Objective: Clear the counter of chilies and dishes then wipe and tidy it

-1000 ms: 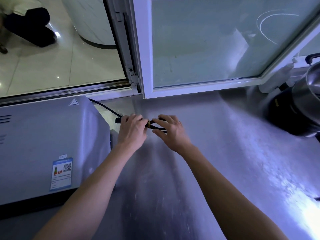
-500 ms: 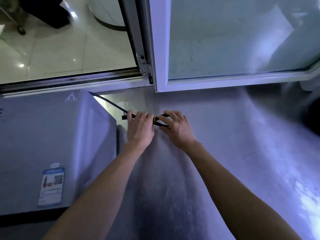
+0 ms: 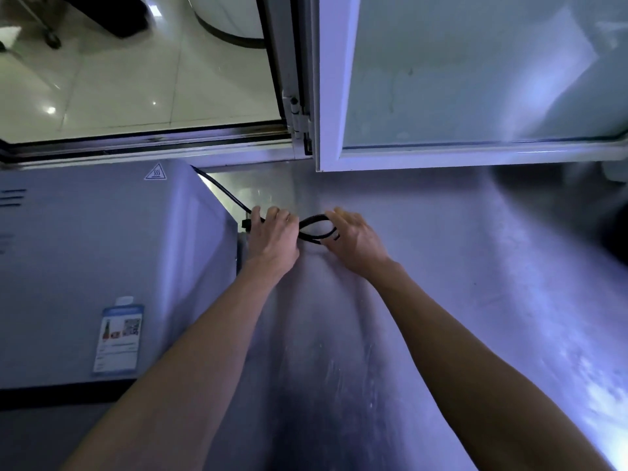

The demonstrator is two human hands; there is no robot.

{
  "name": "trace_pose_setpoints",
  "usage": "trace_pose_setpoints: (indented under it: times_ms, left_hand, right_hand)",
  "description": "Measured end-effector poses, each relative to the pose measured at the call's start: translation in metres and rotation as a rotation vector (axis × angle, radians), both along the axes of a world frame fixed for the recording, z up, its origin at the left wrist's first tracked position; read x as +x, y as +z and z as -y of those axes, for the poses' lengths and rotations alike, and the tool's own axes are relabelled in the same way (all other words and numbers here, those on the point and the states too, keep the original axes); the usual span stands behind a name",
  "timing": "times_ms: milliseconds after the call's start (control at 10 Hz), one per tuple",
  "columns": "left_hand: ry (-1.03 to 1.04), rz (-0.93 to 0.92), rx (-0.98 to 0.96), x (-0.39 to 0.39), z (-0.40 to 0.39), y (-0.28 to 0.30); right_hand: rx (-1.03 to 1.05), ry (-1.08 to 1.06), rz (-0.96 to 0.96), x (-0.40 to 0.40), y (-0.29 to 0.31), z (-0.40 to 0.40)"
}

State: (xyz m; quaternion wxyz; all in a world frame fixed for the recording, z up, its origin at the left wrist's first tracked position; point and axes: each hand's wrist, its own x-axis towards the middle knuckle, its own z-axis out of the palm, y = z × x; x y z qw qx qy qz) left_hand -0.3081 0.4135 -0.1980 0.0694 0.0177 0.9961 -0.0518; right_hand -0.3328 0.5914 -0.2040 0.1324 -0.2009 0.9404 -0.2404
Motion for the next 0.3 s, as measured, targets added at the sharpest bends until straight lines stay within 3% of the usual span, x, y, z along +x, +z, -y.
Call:
trace_pose_setpoints:
  times_ms: [300]
  left_hand:
    - [-0.005,-0.027,0.05,0.07,-0.004,0.049]
  right_hand:
    - [0.072,0.013,0.011,0.067,0.071,-0.018]
